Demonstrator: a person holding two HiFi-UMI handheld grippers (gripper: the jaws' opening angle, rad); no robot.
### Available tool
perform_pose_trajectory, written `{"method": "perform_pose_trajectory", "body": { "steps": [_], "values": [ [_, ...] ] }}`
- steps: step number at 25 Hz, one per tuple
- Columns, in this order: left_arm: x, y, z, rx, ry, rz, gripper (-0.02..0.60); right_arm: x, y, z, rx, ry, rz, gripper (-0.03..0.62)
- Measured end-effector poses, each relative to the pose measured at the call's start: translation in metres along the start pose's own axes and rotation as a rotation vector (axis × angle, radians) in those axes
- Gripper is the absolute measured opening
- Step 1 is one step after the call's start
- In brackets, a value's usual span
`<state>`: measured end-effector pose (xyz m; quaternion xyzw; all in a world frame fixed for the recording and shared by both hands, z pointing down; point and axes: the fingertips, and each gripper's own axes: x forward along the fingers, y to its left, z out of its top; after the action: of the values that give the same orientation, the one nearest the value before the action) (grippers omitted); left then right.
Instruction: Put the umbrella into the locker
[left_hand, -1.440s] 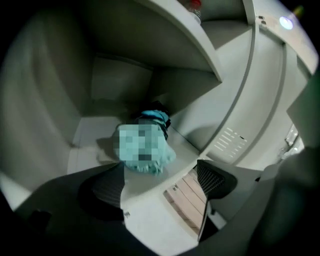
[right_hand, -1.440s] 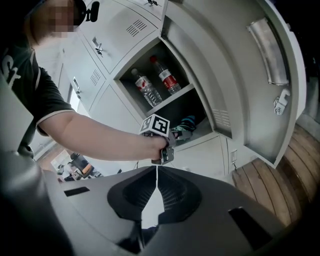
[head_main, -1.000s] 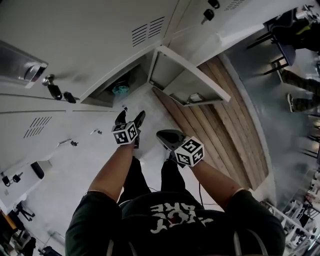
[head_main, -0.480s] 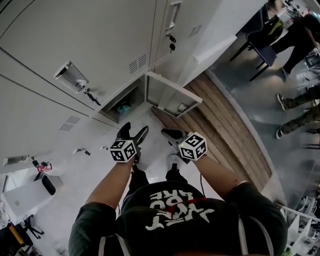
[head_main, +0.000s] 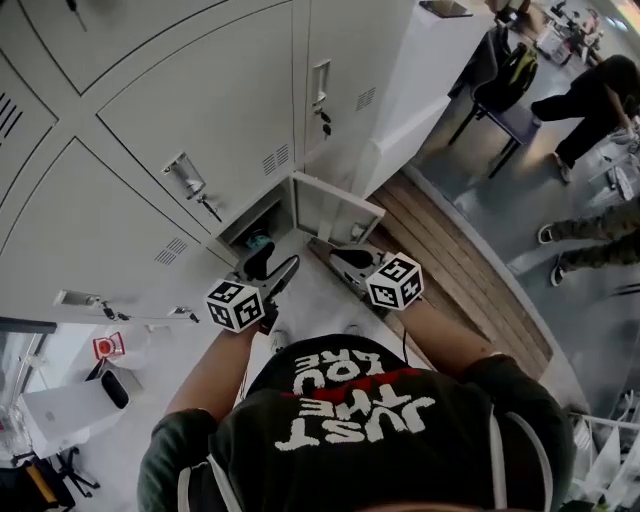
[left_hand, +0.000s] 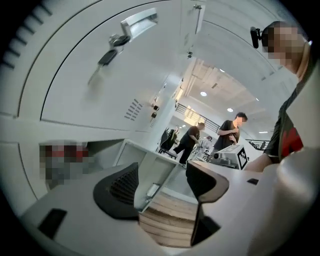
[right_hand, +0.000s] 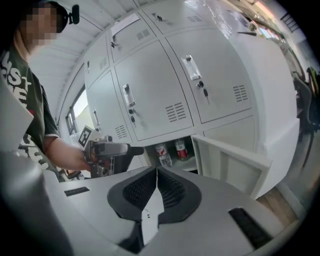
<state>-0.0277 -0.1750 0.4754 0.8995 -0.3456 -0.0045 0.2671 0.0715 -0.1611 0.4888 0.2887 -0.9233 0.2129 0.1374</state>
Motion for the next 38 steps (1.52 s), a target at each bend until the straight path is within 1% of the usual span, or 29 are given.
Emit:
{"method": "perform_pose_trajectory", "body": {
  "steps": [5,7,10,13,17,19,24,30,38],
  "values": [
    [-0.016,-0.033,0.058,0.06,-0.065,-0.073,0.244,-0.03,0.011,0.058,-0.084,-0.057,0.0,0.035],
    [-0.021,-0.04,0.075,0.08,-0.079,-0.086,0.222,-0.042,0.011,0.079,-0.126,-0.075,-0.007,0.035],
    [-0.028,-0.048,0.096,0.129,-0.098,-0.082,0.185,-0.058,0.009,0.109,-0.167,-0.103,-0.023,0.035],
    [-0.032,-0.057,0.115,0.158,-0.117,-0.077,0.129,-0.071,0.007,0.133,-0.187,-0.131,-0.038,0.035],
    [-0.039,-0.065,0.135,0.189,-0.145,-0.054,0.04,-0.08,0.006,0.152,-0.202,-0.146,-0.045,0.035],
    [-0.044,-0.068,0.144,0.209,-0.166,-0.044,0.012,-0.083,0.006,0.16,-0.205,-0.157,-0.045,0.035],
    [-0.053,-0.074,0.152,0.238,-0.191,-0.037,0.008,-0.087,0.005,0.169,-0.169,-0.193,-0.034,0.034],
    [-0.059,-0.074,0.15,0.226,-0.192,-0.011,0.008,-0.083,0.013,0.171,-0.196,-0.186,-0.01,0.034],
    [-0.065,-0.072,0.145,0.216,-0.175,0.012,0.008,-0.083,0.018,0.164,-0.195,-0.169,0.009,0.034]
  ]
}}
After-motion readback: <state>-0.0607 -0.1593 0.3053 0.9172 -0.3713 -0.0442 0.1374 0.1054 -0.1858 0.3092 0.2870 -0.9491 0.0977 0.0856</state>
